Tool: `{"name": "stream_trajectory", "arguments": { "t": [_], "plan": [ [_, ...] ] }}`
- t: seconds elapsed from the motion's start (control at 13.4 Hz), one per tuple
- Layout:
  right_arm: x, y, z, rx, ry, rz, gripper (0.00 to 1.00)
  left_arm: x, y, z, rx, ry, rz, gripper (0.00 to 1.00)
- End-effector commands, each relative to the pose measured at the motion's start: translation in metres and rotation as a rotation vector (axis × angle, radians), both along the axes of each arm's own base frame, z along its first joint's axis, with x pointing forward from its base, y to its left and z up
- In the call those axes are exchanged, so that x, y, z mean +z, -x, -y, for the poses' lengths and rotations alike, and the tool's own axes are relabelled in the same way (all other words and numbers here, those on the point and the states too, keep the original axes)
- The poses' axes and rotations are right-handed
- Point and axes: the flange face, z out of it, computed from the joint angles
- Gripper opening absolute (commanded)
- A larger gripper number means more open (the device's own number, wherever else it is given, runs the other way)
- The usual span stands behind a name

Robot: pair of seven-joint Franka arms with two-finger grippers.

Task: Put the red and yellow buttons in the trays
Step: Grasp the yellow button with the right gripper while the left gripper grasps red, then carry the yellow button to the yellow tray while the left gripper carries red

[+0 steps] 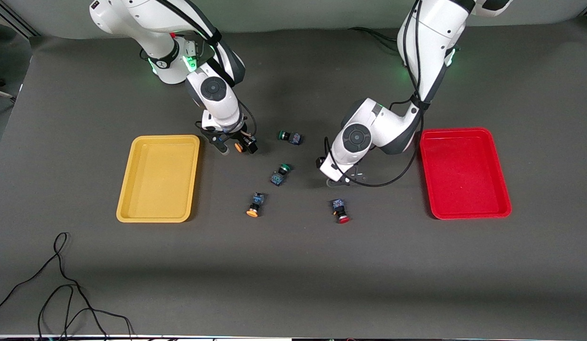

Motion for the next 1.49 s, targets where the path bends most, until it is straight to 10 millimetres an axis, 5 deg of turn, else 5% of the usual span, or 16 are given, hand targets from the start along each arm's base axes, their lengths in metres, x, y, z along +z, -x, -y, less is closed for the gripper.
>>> {"name": "stream_trajectory", "arguments": {
  "t": [0.0, 0.15, 0.3, 0.37, 0.52, 0.67, 0.9, 1.05, 1.2, 1.42],
  "plan": [
    [-0.005, -0.004, -0.005, -0.021, -0.009, 0.012, 0.99, -0.005, 0.014, -0.01, 0.003, -0.011, 0.029, 0.93],
    [-0.014, -0.003, -0.004, -0.017, -0.01, 0.015, 0.87, -0.008, 0.016, -0.012, 0.006, -0.005, 0.04, 0.68],
    [-0.013, -0.001, -0.008, -0.001, -0.012, 0.018, 0.53, -0.001, 0.014, -0.013, 0.006, -0.005, 0.043, 0.1],
    [-0.011, -0.001, -0.008, 0.002, -0.014, 0.021, 0.4, 0.003, 0.011, -0.015, 0.01, -0.003, 0.046, 0.0],
    [-0.007, -0.002, -0.01, 0.013, -0.017, 0.028, 0.25, 0.021, 0.003, -0.021, 0.013, -0.01, 0.043, 0.0],
    [0.005, -0.004, -0.011, 0.02, -0.02, 0.03, 0.24, 0.063, -0.023, -0.052, 0.032, -0.032, 0.009, 0.0],
    [0.055, -0.018, -0.024, 0.027, 0.011, -0.018, 0.24, 0.136, -0.049, -0.146, -0.065, -0.034, -0.052, 0.0],
    [0.106, -0.038, -0.035, 0.044, 0.037, -0.059, 0.24, 0.167, -0.049, -0.21, -0.085, -0.078, -0.084, 0.0],
    [0.165, -0.062, -0.04, 0.117, 0.06, -0.104, 0.24, 0.177, -0.04, -0.274, -0.119, -0.101, -0.121, 0.0],
    [0.238, -0.096, -0.01, 0.272, 0.021, -0.08, 0.24, 0.148, -0.017, -0.35, -0.136, -0.125, -0.139, 0.0]
  ]
}}
